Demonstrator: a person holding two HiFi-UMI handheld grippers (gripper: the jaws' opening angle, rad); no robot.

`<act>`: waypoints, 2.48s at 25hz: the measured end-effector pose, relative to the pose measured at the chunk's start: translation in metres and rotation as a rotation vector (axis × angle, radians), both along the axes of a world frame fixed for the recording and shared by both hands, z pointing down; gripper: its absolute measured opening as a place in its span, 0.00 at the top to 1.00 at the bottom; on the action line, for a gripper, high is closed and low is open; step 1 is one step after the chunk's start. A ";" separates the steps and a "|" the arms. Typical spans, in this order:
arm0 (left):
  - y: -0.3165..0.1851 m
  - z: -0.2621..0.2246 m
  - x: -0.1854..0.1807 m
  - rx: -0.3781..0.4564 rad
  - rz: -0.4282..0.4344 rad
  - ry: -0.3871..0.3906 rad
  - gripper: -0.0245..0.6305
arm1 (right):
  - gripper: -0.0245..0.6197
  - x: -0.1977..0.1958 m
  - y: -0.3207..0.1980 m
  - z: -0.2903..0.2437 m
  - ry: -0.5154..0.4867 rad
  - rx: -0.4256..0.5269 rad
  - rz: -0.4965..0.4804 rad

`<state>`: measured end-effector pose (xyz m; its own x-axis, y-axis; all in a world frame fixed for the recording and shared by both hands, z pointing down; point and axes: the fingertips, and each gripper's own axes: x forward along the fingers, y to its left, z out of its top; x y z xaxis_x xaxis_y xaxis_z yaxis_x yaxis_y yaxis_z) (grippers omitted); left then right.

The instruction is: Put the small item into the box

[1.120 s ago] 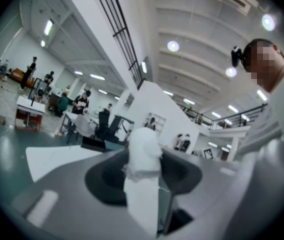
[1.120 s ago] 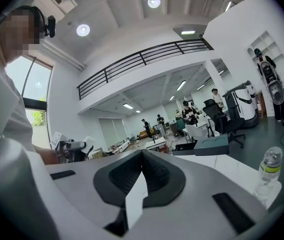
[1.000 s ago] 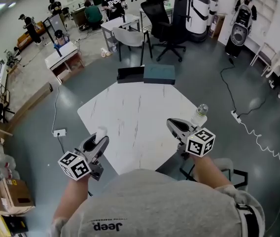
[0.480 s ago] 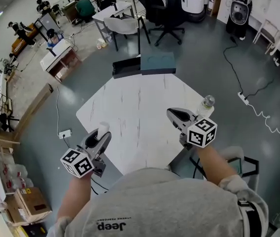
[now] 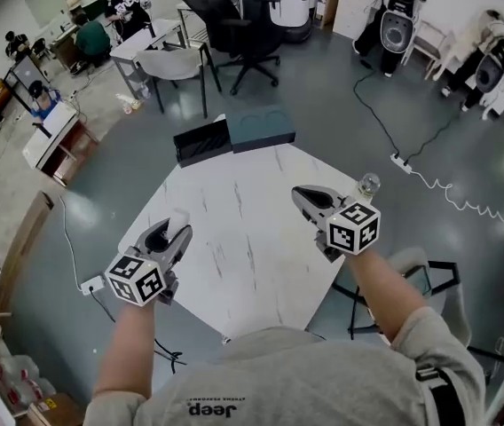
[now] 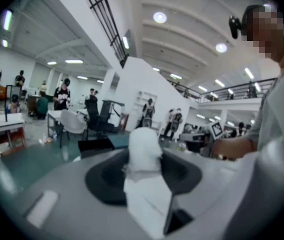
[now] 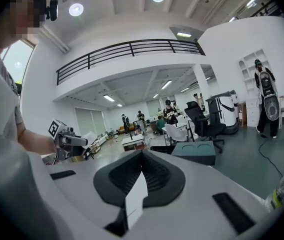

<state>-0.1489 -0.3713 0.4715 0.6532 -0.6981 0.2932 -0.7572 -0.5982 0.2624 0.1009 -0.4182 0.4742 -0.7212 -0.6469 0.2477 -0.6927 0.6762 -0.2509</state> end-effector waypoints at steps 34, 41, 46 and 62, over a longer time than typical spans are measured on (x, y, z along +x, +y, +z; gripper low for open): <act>-0.296 0.130 -0.024 -0.045 0.081 -0.363 0.68 | 0.96 -0.125 -0.317 0.109 0.218 0.032 0.032; -0.340 0.167 -0.019 -0.081 0.102 -0.437 0.68 | 0.96 -0.143 -0.347 0.133 0.230 0.001 0.025; -0.365 0.189 -0.011 -0.094 0.122 -0.500 0.68 | 0.96 -0.151 -0.366 0.141 0.220 -0.005 0.027; -0.398 0.232 -0.001 -0.124 0.194 -0.696 0.68 | 0.96 -0.142 -0.389 0.152 0.258 0.003 0.031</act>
